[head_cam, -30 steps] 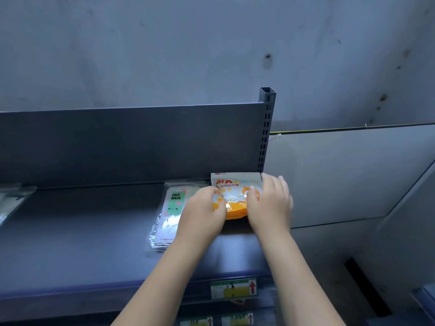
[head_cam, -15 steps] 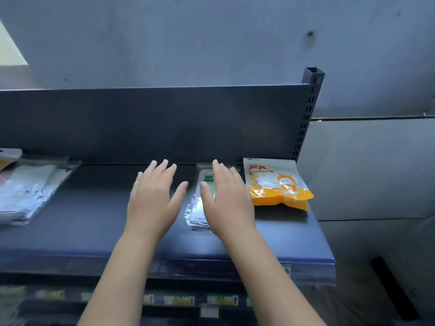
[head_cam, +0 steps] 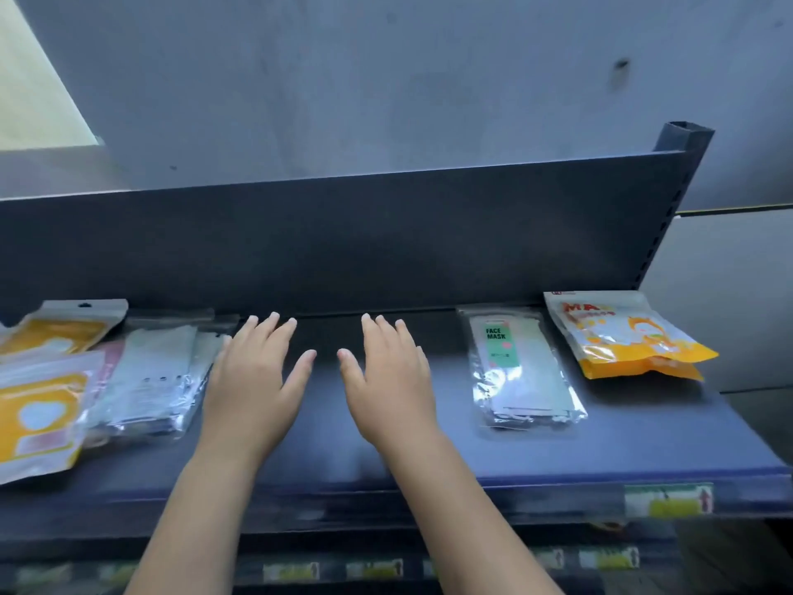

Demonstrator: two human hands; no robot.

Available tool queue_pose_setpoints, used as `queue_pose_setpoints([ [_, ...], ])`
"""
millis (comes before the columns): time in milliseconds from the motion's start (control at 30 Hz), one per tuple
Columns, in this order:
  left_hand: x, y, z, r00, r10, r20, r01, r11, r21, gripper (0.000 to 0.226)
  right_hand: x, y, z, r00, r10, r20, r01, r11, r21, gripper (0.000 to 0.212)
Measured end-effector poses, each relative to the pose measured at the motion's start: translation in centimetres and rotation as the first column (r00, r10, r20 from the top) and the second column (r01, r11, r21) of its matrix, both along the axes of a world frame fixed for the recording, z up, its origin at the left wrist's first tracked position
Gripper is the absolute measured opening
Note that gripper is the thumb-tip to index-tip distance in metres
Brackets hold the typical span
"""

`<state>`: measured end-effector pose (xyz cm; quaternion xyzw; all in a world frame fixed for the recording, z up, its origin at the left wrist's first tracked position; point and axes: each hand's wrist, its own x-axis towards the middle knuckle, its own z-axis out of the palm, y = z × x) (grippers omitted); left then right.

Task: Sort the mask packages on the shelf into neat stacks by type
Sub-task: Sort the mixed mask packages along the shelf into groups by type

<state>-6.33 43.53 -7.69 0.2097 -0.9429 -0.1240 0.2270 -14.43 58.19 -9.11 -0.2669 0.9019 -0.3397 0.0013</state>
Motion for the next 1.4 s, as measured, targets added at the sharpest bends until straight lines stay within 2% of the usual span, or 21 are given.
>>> queue_pose_setpoints([
  [100, 1.4, -3.9, 0.6, 1.000, -0.029, -0.004, 0.029, 0.999, -0.022, 0.054, 1.5, -3.7, 0.2, 0.999, -0.043, 0.025, 0.043, 0.999, -0.030, 0.064],
  [267, 4.2, -10.6, 0.2, 0.997, -0.042, 0.067, 0.043, 0.999, -0.015, 0.070, 5.0, -9.9, -0.1, 0.994, -0.087, 0.066, 0.091, 0.995, -0.046, 0.064],
  [500, 6.2, -16.6, 0.2, 0.997, -0.010, 0.081, 0.010, 1.000, -0.007, 0.074, 6.2, -16.8, -0.3, 0.997, -0.011, 0.081, 0.013, 1.000, -0.019, 0.065],
  [567, 6.7, -18.2, 0.7, 0.995, 0.026, 0.091, -0.025, 1.000, -0.010, 0.071, 6.3, -18.7, -0.1, 0.996, 0.040, 0.081, -0.039, 0.999, -0.009, 0.065],
  [733, 8.4, -22.6, 2.2, 0.994, 0.077, 0.075, -0.076, 0.997, -0.013, 0.045, 7.2, -23.8, 0.9, 0.988, 0.070, 0.139, -0.061, 0.996, -0.068, 0.065],
  [900, 11.8, -27.8, 2.6, 0.990, 0.133, 0.040, -0.134, 0.990, 0.036, 0.053, 10.1, -28.5, 1.4, 0.980, 0.130, 0.149, -0.125, 0.991, -0.036, 0.059],
  [1033, 14.8, -32.1, 3.2, 0.991, 0.131, 0.027, -0.132, 0.990, 0.046, 0.046, 13.1, -32.8, 1.9, 0.970, 0.144, 0.198, -0.135, 0.989, -0.056, 0.044],
  [1100, 16.1, -34.3, 3.5, 0.989, 0.134, 0.057, -0.138, 0.989, 0.062, 0.043, 14.5, -35.1, 1.7, 0.977, 0.121, 0.177, -0.110, 0.991, -0.075, 0.038],
  [1200, 17.5, -37.1, 3.4, 0.985, 0.114, 0.128, -0.130, 0.984, 0.125, 0.050, 16.2, -38.0, 1.3, 0.986, 0.061, 0.153, -0.055, 0.997, -0.047, 0.060],
  [1267, 17.8, -38.7, 3.0, 0.977, 0.097, 0.192, -0.128, 0.980, 0.154, 0.058, 16.8, -39.5, 1.1, 0.992, 0.003, 0.124, -0.001, 1.000, -0.012, 0.064],
  [1400, 17.7, -40.2, 1.9, 0.932, 0.066, 0.356, -0.050, 0.997, -0.053, 0.079, 17.3, -41.2, 0.3, 0.991, -0.092, 0.094, 0.094, 0.995, -0.020, 0.049],
])
